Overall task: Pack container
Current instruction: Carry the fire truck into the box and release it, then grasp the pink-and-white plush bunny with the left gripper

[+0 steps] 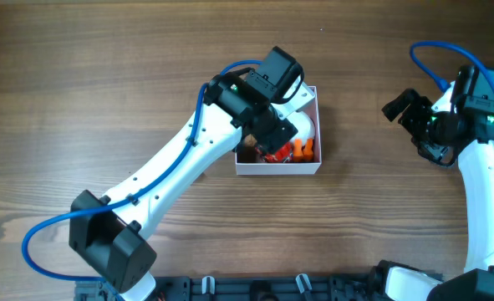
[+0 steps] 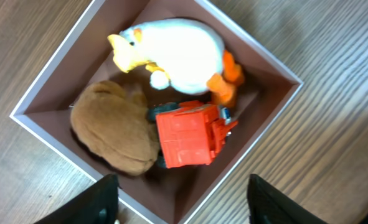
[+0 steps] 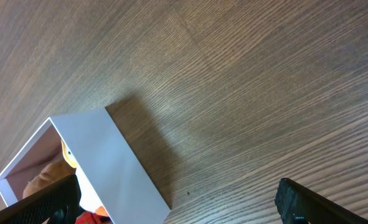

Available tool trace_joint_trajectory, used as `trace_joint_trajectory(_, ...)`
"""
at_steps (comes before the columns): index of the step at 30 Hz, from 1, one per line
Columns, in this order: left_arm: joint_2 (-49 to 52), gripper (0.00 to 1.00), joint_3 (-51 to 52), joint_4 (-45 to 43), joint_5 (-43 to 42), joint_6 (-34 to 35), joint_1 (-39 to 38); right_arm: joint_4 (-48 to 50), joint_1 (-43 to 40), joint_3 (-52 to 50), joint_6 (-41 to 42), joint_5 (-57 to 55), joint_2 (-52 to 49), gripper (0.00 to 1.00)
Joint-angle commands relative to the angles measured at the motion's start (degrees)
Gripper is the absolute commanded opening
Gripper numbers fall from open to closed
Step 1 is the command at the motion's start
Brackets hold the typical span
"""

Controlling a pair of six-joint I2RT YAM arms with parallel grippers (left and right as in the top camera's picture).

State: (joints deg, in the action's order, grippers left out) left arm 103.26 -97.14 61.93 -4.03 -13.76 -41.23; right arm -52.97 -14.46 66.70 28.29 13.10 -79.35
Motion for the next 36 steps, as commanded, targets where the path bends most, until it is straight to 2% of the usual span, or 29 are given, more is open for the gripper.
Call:
trace_joint_trajectory(1,3.5,0.25,-0.6,-2.7,-8.0,1.2,-1.1,0.0,-0.1,0.4,0.3,0.7,-0.2,1.0)
trace_joint_trajectory(3,5.9,0.17,-0.6,-3.2,-7.8,1.2,-1.9,0.0,-0.1,0.4,0.3,0.7,-0.2,1.0)
trace_joint_trajectory(4,7.5,0.06,-0.6,-3.0,-7.1,1.2,-2.0,0.0,-0.1,0.4,0.4,0.7,-0.2,0.99)
trace_joint_trajectory(5,9.0,0.04,-0.6,-2.8,-6.4,1.4,-2.0,0.0,-0.1,0.4,0.3,0.7,-0.2,1.0)
trace_joint_trajectory(9,11.9,0.04,-0.6,-2.0,-1.5,4.4,-1.9,0.0,-0.1,0.4,0.4,0.7,-0.2,0.99)
trace_joint_trajectory(12,11.9,0.04,-0.6,2.5,3.5,7.0,-1.9,0.0,-0.1,0.4,0.4,0.7,-0.2,1.0)
trace_joint_trajectory(15,11.9,0.04,-0.6,8.3,5.1,8.2,-1.9,0.0,-0.1,0.4,0.3,0.7,-0.2,1.0)
trace_joint_trajectory(16,11.9,0.04,-0.6,8.9,6.2,10.9,-1.9,0.0,-0.1,0.4,0.4,0.7,-0.2,1.0)
trace_joint_trajectory(18,11.9,0.04,-0.6,9.1,8.1,15.1,-1.9,0.0,-0.1,0.4,0.4,0.7,-0.2,1.0)
trace_joint_trajectory(19,11.9,0.04,-0.6,9.0,9.7,19.8,-1.9,0.0,-0.1,0.4,0.4,0.7,-0.2,1.0)
trace_joint_trajectory(21,12.0,0.05,-0.2,7.8,9.9,23.5,-1.9,0.0,-0.1,0.4,0.3,0.7,-0.2,1.0)
trace_joint_trajectory(22,12.0,0.07,0.4,6.4,9.9,23.7,-1.9,0.0,-0.1,0.4,0.4,0.7,-0.2,1.0)
trace_joint_trajectory(27,10.2,0.04,0.0,4.6,10.1,26.1,-1.7,0.0,-0.1,0.4,0.3,0.7,-0.2,1.0)
trace_joint_trajectory(29,5.4,0.12,-0.9,6.0,12.1,29.0,-0.3,0.0,-0.1,0.4,0.4,0.7,-0.2,0.99)
trace_joint_trajectory(30,2.8,0.2,-0.9,7.0,13.9,30.3,0.5,0.0,-0.1,0.4,0.3,0.7,-0.2,1.0)
trace_joint_trajectory(32,-2.7,0.4,-0.9,9.8,17.4,31.2,3.3,0.0,-0.1,0.4,0.4,0.7,-0.2,1.0)
trace_joint_trajectory(33,-5.6,0.6,-0.9,11.3,17.9,31.1,5.9,0.0,-0.1,0.4,0.4,0.7,-0.2,0.99)
trace_joint_trajectory(35,-8.7,0.73,-0.9,14.6,17.4,30.9,12.6,0.0,-0.1,0.4,0.3,0.7,-0.2,1.0)
trace_joint_trajectory(36,-8.9,0.75,-0.7,16.2,16.4,30.8,15.6,0.0,-0.1,0.4,0.4,0.7,-0.2,1.0)
